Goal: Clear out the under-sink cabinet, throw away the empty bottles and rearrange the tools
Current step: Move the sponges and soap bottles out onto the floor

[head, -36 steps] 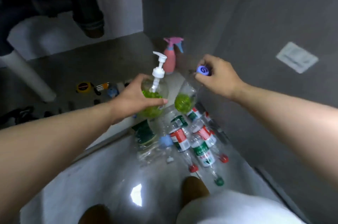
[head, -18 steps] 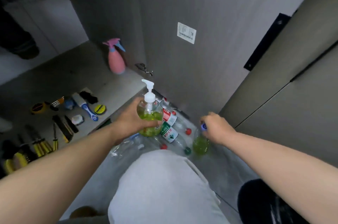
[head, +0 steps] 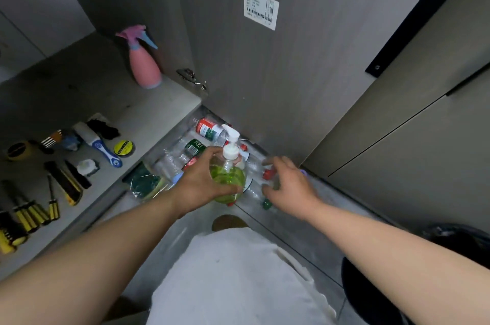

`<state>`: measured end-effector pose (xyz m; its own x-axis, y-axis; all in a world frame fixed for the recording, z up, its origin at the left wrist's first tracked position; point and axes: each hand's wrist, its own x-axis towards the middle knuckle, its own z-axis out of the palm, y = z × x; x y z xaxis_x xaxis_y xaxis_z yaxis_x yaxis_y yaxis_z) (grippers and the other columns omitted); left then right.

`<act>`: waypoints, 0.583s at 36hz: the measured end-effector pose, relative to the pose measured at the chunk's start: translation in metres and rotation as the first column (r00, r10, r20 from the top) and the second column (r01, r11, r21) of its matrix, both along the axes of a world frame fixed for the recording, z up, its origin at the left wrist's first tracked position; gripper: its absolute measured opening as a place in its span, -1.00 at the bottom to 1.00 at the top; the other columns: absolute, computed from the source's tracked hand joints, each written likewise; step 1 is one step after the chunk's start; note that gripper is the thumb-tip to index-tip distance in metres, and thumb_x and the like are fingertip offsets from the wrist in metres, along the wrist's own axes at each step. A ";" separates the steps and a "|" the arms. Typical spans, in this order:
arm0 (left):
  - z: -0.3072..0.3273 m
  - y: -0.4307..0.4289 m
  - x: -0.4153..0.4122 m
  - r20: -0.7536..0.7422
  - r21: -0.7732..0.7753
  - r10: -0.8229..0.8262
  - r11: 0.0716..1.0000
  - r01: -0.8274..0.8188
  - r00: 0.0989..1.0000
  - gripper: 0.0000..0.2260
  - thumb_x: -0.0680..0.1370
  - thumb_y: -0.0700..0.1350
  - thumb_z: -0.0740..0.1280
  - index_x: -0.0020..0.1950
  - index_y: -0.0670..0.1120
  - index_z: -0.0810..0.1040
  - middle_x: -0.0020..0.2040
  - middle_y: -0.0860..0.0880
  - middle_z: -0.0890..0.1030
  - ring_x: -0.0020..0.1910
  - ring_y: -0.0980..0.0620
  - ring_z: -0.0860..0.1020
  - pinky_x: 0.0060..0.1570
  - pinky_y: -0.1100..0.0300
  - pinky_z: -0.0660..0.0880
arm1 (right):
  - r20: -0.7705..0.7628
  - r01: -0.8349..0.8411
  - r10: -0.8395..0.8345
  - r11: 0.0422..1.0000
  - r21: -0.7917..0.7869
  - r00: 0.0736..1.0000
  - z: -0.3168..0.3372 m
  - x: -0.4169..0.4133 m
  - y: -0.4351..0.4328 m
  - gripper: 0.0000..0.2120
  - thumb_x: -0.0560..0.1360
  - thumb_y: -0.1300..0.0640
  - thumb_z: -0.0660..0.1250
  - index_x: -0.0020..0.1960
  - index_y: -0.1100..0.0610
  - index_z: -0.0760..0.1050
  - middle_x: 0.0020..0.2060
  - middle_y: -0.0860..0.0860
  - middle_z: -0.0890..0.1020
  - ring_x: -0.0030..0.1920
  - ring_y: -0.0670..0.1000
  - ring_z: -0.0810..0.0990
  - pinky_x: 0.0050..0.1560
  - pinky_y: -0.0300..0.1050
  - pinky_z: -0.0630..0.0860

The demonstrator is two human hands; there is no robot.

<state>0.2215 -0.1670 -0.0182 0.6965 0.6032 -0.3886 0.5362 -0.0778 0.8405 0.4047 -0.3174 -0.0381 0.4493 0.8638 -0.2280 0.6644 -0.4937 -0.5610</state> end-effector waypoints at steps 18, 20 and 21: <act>-0.072 0.018 0.034 -0.219 0.283 -0.476 0.804 0.523 0.852 -0.09 0.36 0.06 0.61 0.59 0.10 0.19 0.51 0.01 0.32 0.44 0.00 0.35 0.40 0.03 0.40 | -0.454 0.246 -0.254 0.966 -0.077 0.854 -0.029 -0.010 0.020 -0.47 0.35 -0.07 0.57 0.27 -0.08 0.51 -0.02 0.00 0.69 -0.19 0.07 0.72 -0.23 0.08 0.69; -0.081 0.027 0.034 -0.463 0.470 -0.478 0.581 0.664 0.746 -0.18 0.43 0.10 0.54 0.60 0.08 0.22 0.57 -0.01 0.27 0.52 -0.05 0.25 0.46 -0.01 0.30 | -0.327 0.182 -0.199 0.980 -0.082 0.924 -0.030 -0.009 0.016 -0.43 0.36 -0.08 0.55 0.32 -0.10 0.46 0.11 0.03 0.63 -0.01 0.12 0.68 -0.05 0.16 0.66; -0.085 0.030 0.035 -0.543 0.510 -0.463 0.481 0.713 0.701 -0.22 0.46 0.10 0.50 0.60 0.09 0.23 0.58 -0.01 0.26 0.55 -0.07 0.20 0.49 -0.03 0.24 | -0.278 0.153 -0.172 0.984 -0.090 0.945 -0.031 -0.009 0.014 -0.40 0.36 -0.11 0.54 0.34 -0.11 0.43 0.15 0.04 0.61 0.04 0.13 0.66 0.00 0.15 0.64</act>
